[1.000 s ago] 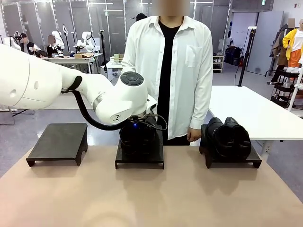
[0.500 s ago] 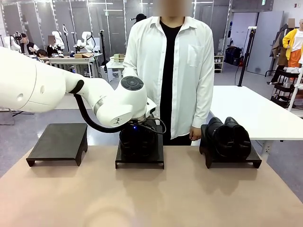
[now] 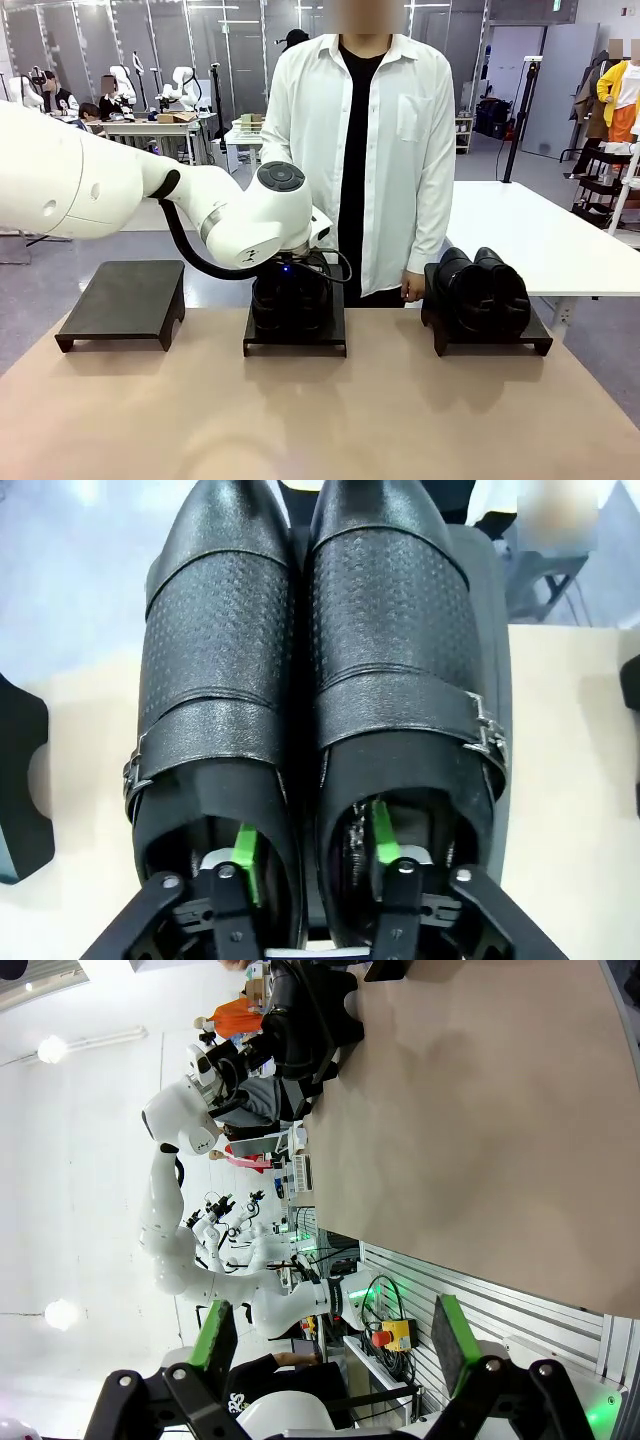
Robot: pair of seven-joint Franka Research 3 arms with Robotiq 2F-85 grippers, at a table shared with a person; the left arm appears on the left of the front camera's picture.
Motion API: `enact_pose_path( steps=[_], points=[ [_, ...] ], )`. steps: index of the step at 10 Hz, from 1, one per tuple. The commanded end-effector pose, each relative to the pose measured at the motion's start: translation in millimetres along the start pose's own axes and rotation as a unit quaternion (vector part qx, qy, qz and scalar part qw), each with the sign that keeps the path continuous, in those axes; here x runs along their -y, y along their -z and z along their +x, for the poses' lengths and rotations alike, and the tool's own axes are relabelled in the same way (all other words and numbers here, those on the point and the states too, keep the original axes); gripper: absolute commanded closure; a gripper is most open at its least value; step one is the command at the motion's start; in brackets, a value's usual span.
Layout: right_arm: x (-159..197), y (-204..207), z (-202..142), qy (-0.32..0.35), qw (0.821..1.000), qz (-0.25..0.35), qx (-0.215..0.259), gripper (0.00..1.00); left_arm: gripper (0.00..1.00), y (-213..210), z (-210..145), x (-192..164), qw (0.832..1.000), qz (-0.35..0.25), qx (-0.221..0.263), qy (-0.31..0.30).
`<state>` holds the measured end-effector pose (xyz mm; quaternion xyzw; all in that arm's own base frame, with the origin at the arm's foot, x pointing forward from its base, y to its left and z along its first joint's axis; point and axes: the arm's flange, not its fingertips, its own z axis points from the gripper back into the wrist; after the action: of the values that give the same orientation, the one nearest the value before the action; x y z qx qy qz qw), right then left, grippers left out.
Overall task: Place the shoes on the stand as instructed by the person.
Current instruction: Pick up another pair of Shoes and place it on the Shoes Stand indicated by the person.
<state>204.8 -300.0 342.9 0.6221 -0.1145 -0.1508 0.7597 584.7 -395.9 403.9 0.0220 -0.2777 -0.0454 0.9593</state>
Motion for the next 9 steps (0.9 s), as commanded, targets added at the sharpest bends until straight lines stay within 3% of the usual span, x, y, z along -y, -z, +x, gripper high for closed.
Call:
enact_pose_path(
  steps=[1,3,4,5,7,9],
  points=[
    [-3,2,-4,0.003,1.0,-0.002,-0.004,0.0,0.0,-7,4,-1,1.0,0.002,-0.002,0.004],
    [-3,2,-4,0.003,1.0,-0.002,-0.004,0.0,0.0,-13,3,-3,1.0,-0.004,-0.014,-0.007],
    [-3,2,-4,0.003,1.0,-0.002,-0.004,0.0,0.06,-16,2,-5,1.0,-0.001,-0.018,-0.014],
    [-3,2,-4,0.003,1.0,-0.002,-0.004,0.0,0.0,-20,2,-9,1.0,0.0,-0.019,-0.018],
    [-3,2,-4,0.003,1.0,-0.002,-0.004,0.0,0.0,-28,1,-12,0.999,-0.002,-0.032,-0.038],
    [-3,2,-4,0.003,1.0,-0.002,-0.004,0.0,0.0,-15,6,-3,1.0,-0.004,-0.007,-0.019]
  ],
)
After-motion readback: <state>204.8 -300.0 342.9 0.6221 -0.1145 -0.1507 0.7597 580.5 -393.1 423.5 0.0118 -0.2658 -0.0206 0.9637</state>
